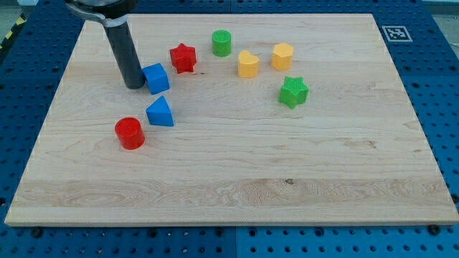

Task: Slide the red circle to the center of the board

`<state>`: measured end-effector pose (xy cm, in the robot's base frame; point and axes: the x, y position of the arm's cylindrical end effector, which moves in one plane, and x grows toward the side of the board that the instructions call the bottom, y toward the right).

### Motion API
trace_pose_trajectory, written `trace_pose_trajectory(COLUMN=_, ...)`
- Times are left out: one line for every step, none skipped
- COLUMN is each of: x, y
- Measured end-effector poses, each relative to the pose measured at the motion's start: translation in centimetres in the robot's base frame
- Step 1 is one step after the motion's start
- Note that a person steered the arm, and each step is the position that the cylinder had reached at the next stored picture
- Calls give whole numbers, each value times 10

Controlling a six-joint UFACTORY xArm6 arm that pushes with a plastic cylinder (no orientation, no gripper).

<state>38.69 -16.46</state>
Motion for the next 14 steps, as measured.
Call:
trace_pose_trajectory(x=0, y=8)
trace_pose_trajectory(x=12, y=-14)
trace_pose_trajectory(x=47, y=-39)
trace_pose_trajectory(x=80, y=-40)
trace_pose_trajectory(x=101, y=-40)
trace_pose_trajectory(x=104, y=-36)
trace_pose_trajectory(x=104, y=-21)
trace_pose_trajectory(x=105, y=8)
trace_pose_trajectory(x=110, y=33)
trace_pose_trajectory(x=124, y=64)
trace_pose_trajectory(x=145, y=97)
trace_pose_trajectory(x=169, y=129)
trace_pose_trajectory(x=171, y=153)
trace_pose_trajectory(x=171, y=180)
